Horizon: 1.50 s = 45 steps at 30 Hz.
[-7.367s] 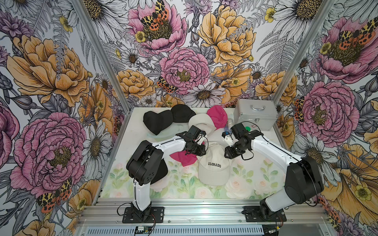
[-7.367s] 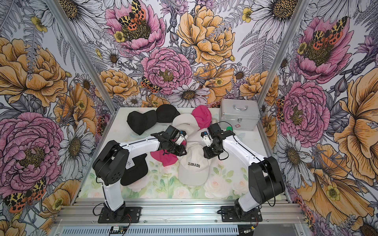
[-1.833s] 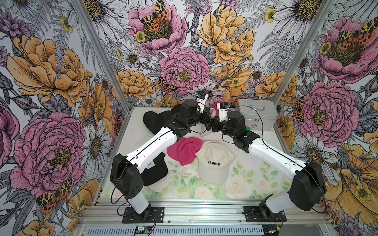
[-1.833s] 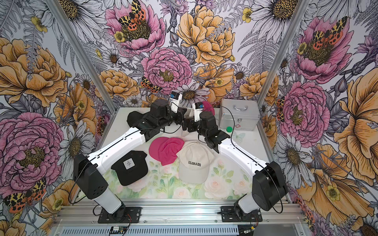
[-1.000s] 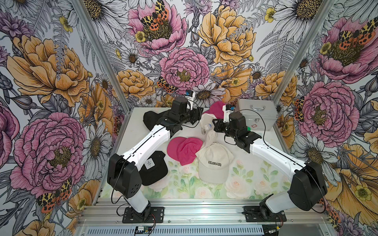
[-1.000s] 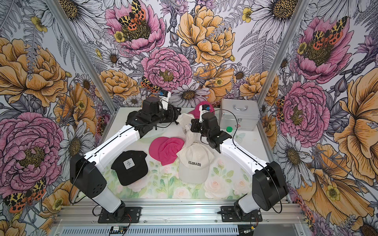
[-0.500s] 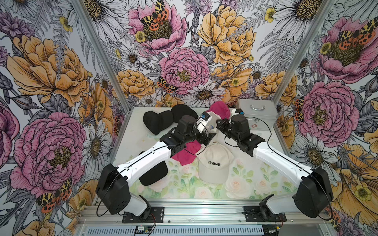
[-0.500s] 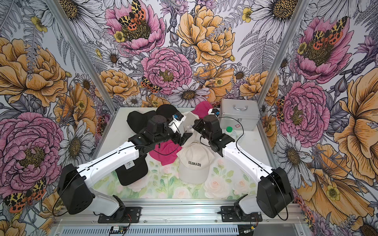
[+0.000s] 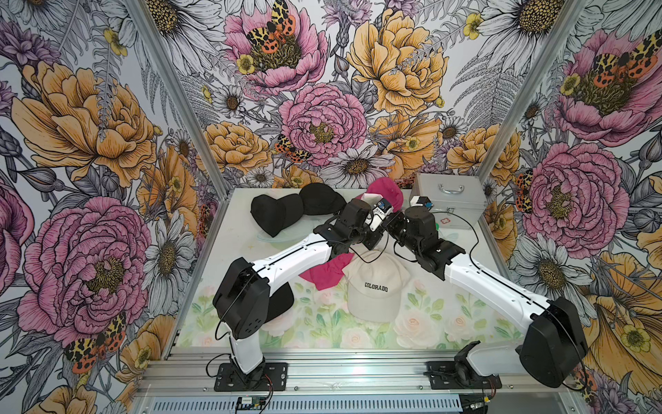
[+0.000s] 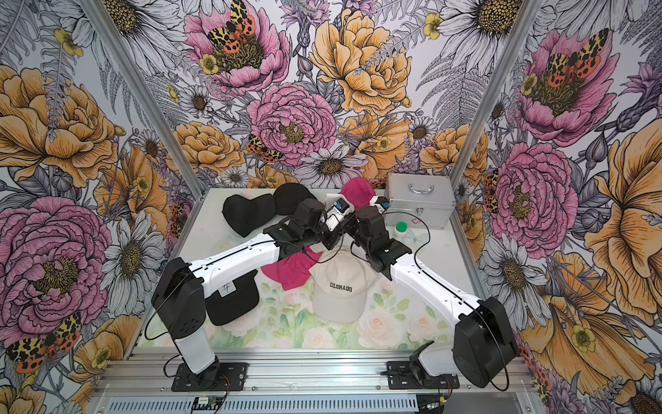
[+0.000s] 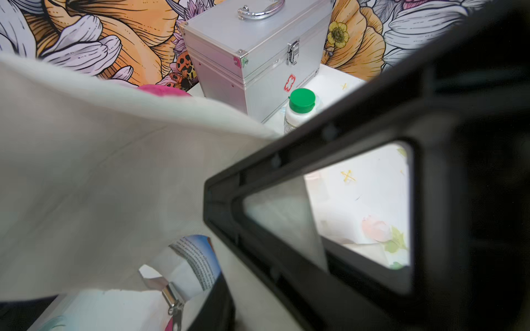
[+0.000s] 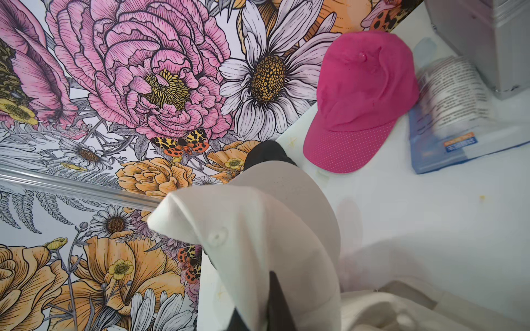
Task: Stack the baseball caps by color
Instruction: Pick up the baseball cap from the center of the board.
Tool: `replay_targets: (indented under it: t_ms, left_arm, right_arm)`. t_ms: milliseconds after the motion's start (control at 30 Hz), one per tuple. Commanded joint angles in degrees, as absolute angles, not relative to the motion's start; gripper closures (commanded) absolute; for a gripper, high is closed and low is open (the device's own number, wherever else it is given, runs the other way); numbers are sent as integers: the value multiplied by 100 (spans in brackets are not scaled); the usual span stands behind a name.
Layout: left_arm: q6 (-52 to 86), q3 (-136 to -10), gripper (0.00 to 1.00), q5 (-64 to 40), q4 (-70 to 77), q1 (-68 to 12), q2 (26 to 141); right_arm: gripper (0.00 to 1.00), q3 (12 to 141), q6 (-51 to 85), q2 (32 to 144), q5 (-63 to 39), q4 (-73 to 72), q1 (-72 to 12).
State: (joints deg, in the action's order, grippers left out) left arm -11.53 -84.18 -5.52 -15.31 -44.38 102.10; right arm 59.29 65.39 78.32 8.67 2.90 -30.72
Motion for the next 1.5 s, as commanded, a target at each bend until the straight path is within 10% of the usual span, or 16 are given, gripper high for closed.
replay_targets:
  t_ms: [0,367,1467]
  left_arm:
    - [-1093,-8322,93,-911,-1492,-4194,9838]
    - [-1740,-7835,100,-2261,-1485,-3475,9344]
    - [-6404,-7417,96,-5155,-3930,-2982,8434]
  right_arm:
    - [87,5797,6549,7631,1115,200,-2970]
    - [1,5394,4713,6940,1068,95,-2464]
    - [1,5985,-2290,6289,-2469,2100,-2808]
